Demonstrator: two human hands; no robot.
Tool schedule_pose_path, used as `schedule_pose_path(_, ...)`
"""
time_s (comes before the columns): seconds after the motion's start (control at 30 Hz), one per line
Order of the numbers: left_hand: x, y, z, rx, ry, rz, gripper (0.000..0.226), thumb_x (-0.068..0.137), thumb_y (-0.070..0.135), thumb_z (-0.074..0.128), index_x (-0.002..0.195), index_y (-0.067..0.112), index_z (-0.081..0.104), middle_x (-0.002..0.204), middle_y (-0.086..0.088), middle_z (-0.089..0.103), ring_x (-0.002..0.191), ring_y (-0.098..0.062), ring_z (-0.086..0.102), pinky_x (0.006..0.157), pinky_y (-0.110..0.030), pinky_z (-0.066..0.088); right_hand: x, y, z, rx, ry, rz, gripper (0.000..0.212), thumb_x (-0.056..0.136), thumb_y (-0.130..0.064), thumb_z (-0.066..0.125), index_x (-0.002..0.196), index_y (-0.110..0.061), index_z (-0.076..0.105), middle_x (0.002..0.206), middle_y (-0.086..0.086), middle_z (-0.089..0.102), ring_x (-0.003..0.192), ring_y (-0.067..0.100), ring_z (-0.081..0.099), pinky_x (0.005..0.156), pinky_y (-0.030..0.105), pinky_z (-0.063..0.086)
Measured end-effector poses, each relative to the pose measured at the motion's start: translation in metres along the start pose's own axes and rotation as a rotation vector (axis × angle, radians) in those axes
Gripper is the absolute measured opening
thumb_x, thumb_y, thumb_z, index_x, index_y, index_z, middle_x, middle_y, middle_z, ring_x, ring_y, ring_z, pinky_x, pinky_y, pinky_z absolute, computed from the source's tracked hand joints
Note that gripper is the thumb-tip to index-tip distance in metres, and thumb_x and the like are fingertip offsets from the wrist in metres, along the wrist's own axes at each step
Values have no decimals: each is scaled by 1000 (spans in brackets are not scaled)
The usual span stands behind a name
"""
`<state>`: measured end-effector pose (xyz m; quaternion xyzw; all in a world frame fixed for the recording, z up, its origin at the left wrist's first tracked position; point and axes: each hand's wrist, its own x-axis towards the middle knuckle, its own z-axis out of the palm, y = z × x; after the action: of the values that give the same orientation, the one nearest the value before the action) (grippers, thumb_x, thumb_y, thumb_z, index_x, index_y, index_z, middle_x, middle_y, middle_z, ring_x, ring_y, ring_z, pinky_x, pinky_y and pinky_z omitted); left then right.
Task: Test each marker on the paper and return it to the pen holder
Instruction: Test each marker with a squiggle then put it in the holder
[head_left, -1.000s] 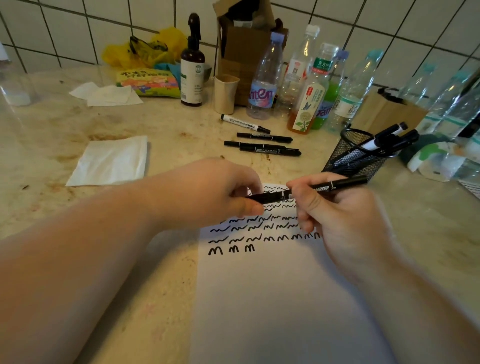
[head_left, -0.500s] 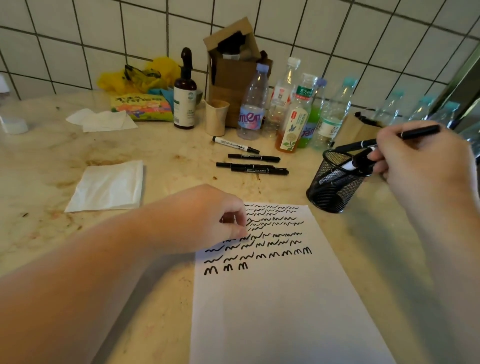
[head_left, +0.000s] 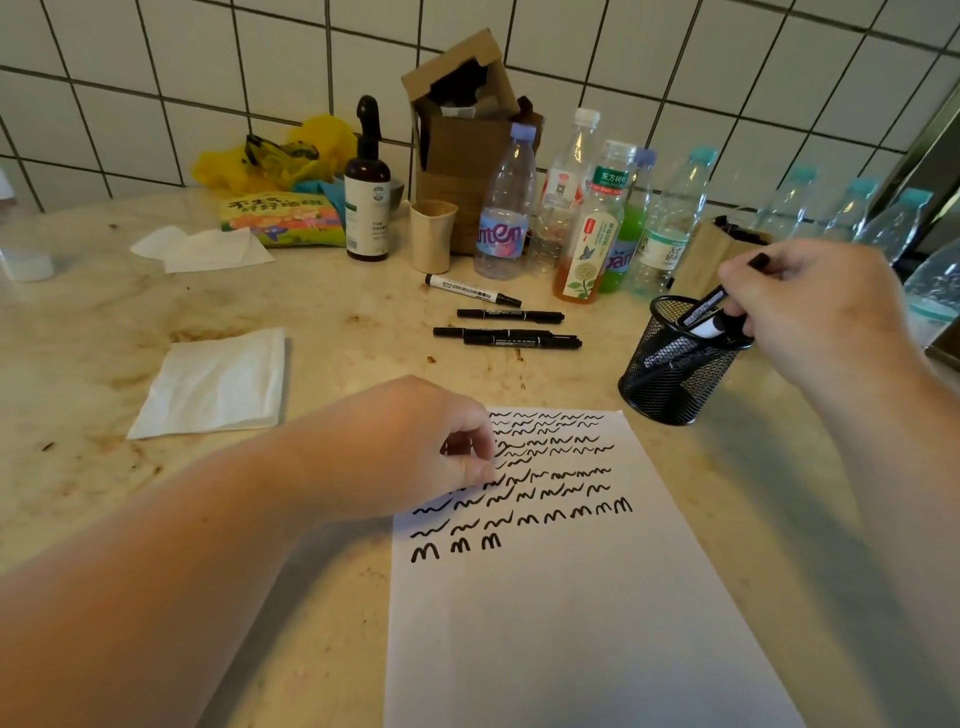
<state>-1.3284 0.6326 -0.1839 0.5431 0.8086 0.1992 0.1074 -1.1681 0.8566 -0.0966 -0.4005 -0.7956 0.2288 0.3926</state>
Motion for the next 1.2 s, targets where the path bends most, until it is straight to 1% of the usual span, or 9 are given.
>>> schedule_pose_path(0.13, 0, 0, 0, -16, -7, -11, 19, 86, 53, 62, 102, 43, 66, 86, 22, 67, 78, 2, 60, 67, -15, 49, 2, 5, 2, 78, 77, -19, 27, 69, -58, 64, 89, -41, 69, 69, -13, 72, 73, 19, 68, 81, 52, 58)
schedule_pose_path(0.23, 0, 0, 0, -7, -2, -14, 18, 86, 53, 62, 101, 44, 66, 86, 22, 66, 77, 2, 60, 67, -15, 49, -11, -4, 3, 156, 162, -103, 14, 78, -48, 67, 87, -37, 67, 68, -8, 70, 64, 13, 64, 69, 39, 58)
schedule_pose_path(0.3, 1, 0, 0, -11, 2, -23, 17, 86, 53, 62, 100, 44, 66, 85, 22, 66, 77, 2, 61, 67, -16, 50, -22, -11, 12, 173, 106, -202, 4, 86, -37, 69, 85, -33, 67, 67, -4, 68, 57, 9, 58, 58, 23, 48)
schedule_pose_path(0.4, 2, 1, 1, -10, 3, -32, 14, 86, 50, 63, 97, 42, 67, 84, 22, 67, 76, 2, 61, 67, -18, 52, -27, -15, 40, 60, -159, -278, 4, 92, -30, 68, 91, -30, 72, 78, -10, 70, 62, -4, 57, 53, 9, 40)
schedule_pose_path(0.5, 2, 4, 0, 6, 8, -29, 13, 86, 49, 63, 95, 40, 68, 83, 22, 67, 76, 4, 61, 68, -16, 53, -18, -13, 79, -152, -435, -277, 20, 97, -23, 61, 113, -24, 72, 110, -5, 71, 97, 10, 64, 78, 21, 45)
schedule_pose_path(0.63, 0, 6, -3, 11, -16, -29, 14, 86, 49, 62, 95, 39, 68, 85, 19, 67, 76, 3, 60, 70, -20, 55, -6, -15, 124, -390, -580, -270, 41, 101, -15, 51, 140, -24, 56, 142, 3, 55, 126, 25, 52, 100, 34, 42)
schedule_pose_path(0.87, 0, 7, -5, 33, -41, -13, 18, 87, 51, 60, 98, 38, 67, 88, 17, 66, 80, 0, 59, 74, -27, 55, 6, -11, 160, -467, -521, -266, 35, 95, -17, 63, 129, -26, 61, 127, 5, 50, 119, 26, 49, 102, 44, 47)
schedule_pose_path(1.03, 0, 7, -5, 40, -44, -7, 19, 87, 51, 60, 98, 37, 67, 89, 16, 66, 81, -1, 60, 75, -30, 56, 5, -9, 159, -420, -503, -268, 14, 94, -26, 66, 108, -24, 65, 117, 3, 57, 111, 24, 54, 94, 39, 50)
schedule_pose_path(1.2, 0, 7, -4, 30, -44, -12, 18, 87, 50, 60, 97, 37, 67, 88, 16, 66, 80, 0, 60, 75, -30, 56, -2, -11, 143, -397, -548, -257, 11, 95, -27, 64, 106, -25, 67, 118, 2, 60, 103, 21, 55, 85, 32, 47)
